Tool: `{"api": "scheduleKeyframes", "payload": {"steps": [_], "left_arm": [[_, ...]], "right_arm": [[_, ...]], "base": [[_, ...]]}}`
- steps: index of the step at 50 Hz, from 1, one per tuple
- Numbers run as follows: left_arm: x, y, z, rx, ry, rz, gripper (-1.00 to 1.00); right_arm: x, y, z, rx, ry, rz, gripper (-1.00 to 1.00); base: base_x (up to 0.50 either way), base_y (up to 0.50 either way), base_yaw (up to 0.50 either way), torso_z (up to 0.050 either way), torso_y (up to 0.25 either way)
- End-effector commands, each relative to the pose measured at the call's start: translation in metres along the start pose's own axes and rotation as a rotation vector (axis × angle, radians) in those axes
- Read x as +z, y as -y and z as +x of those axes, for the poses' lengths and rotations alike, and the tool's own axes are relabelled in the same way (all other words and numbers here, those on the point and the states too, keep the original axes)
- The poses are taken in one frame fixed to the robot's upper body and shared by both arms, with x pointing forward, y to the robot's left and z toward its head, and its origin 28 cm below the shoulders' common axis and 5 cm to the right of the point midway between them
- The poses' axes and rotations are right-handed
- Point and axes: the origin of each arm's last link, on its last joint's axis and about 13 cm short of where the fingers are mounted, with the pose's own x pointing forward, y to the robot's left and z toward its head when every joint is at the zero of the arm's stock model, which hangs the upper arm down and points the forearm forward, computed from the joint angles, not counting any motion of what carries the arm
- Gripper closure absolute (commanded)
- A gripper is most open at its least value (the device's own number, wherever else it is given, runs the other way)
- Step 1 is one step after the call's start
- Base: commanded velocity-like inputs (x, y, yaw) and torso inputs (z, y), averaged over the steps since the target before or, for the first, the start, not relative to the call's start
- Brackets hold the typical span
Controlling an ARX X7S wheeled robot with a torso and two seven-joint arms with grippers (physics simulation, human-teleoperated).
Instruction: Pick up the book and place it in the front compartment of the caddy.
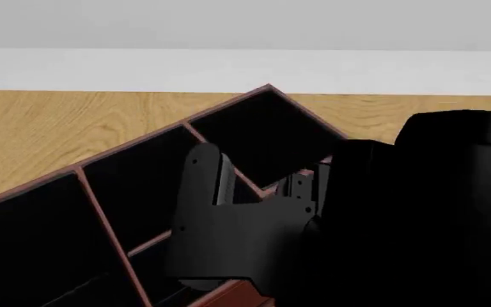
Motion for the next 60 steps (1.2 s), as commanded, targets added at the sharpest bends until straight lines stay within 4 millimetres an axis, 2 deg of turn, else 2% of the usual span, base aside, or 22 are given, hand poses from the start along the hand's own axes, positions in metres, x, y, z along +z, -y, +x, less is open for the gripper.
{"api": "scheduleKeyframes", "payload": {"steps": [1, 11, 31, 40, 60], "left_arm": [[-0.001, 0.001, 0.001, -0.005, -0.005, 0.0, -1.0], [-0.001, 0.001, 0.001, -0.004, -0.005, 0.001, -1.0], [-0.001, 0.001, 0.001, -0.004, -0.003, -0.001, -1.0], [-0.001, 0.001, 0.001, -0.007, -0.004, -0.001, -1.0], [0.0, 0.001, 0.001, -0.004, -0.001, -0.003, -1.0]], "right_arm": [[-0.009, -0.006, 0.033, 0.068, -0.006, 0.022, -1.0], [-0.021, -0.008, 0.057, 0.104, -0.057, 0.034, -1.0], [-0.029, -0.005, 0.087, 0.132, -0.127, 0.026, -1.0], [-0.027, 0.003, 0.098, 0.106, -0.163, -0.004, -1.0], [-0.025, 0.006, 0.121, 0.109, -0.175, -0.05, -1.0]], "base": [[0.0, 0.0, 0.0, 0.0, 0.0], [0.0, 0.0, 0.0, 0.0, 0.0], [0.0, 0.0, 0.0, 0.0, 0.0], [0.0, 0.0, 0.0, 0.0, 0.0], [0.0, 0.0, 0.0, 0.0, 0.0]]}}
